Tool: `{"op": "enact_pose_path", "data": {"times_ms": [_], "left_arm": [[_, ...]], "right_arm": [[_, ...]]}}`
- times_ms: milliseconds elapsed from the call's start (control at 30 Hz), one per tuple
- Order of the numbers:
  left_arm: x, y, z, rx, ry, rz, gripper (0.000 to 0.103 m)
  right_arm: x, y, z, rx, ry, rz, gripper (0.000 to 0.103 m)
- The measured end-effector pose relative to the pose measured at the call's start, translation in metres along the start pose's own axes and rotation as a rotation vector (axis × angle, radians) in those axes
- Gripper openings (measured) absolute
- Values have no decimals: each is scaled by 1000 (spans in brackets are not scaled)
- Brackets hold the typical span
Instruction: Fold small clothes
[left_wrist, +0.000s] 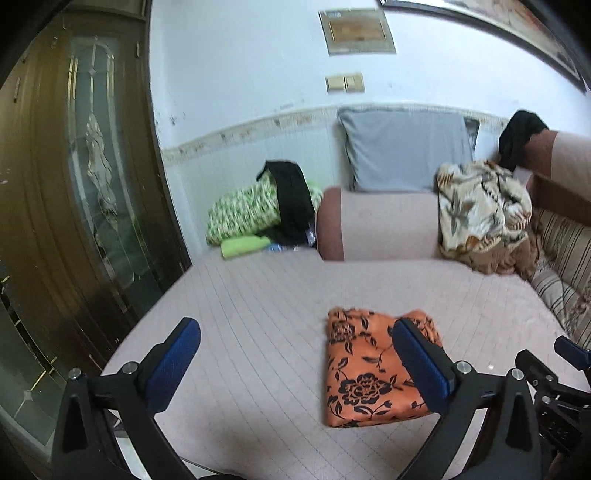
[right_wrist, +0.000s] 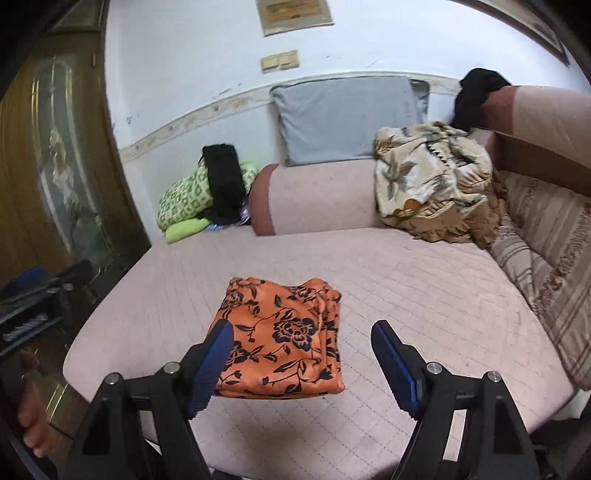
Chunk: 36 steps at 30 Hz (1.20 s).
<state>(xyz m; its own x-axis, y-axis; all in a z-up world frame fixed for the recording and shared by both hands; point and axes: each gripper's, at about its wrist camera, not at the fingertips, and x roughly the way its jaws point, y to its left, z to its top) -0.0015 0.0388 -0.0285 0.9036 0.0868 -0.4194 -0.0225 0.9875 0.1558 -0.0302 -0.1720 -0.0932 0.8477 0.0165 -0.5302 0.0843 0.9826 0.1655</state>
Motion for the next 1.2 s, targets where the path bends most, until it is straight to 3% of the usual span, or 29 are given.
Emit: {"op": "enact_pose_path", "data": {"times_ms": [133,333,567,1200], "left_arm": [[-24,6,7,-6,-37,25,103],[-44,15,10,-13,-26,-16,103],[-67,21,14,3,-73,-18,103],[-80,25,28,12,-104,-57,103]], "right_arm": [[-17,1,5,-15,-17,-39,80],[-42,8,14,-22,-26,-70,80],[-71,20,21,-51,-60,-87,80],[-52,49,24,-128,-8,-51,80]]}}
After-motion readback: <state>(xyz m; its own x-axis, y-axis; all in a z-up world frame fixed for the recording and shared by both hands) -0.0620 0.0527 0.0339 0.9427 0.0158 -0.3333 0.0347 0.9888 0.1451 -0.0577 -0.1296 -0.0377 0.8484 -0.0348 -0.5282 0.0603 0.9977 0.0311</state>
